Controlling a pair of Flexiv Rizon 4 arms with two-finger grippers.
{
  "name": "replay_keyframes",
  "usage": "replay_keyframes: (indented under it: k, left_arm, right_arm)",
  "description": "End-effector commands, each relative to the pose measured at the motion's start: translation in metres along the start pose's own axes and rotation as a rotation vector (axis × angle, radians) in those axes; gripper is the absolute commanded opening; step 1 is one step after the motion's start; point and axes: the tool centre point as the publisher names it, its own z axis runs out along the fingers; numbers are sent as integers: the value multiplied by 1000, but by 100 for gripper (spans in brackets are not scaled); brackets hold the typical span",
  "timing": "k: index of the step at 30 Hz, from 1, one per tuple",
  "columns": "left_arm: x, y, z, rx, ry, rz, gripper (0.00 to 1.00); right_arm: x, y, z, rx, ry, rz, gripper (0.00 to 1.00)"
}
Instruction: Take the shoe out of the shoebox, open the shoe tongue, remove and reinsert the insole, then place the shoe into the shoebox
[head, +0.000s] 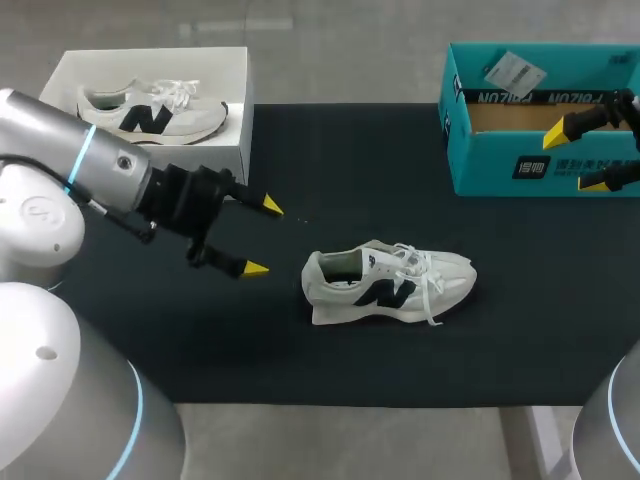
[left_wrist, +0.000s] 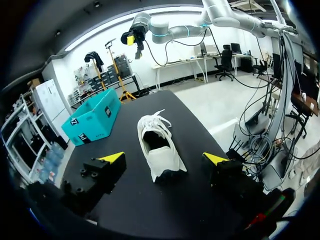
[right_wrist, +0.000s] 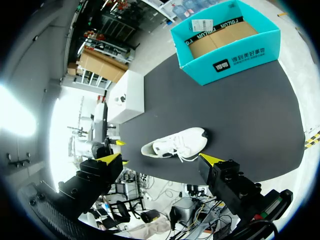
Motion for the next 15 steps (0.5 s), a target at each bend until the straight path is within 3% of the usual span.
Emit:
replay_keyframes:
  k: [1,15]
  left_arm:
    - [3,15,13,14,-60,-52,100]
    - [10,52,59,48,-254,-266,100]
  right_arm:
    - [0,0,1,0,-1,1,100]
    - [0,0,1,0,-1,1,100]
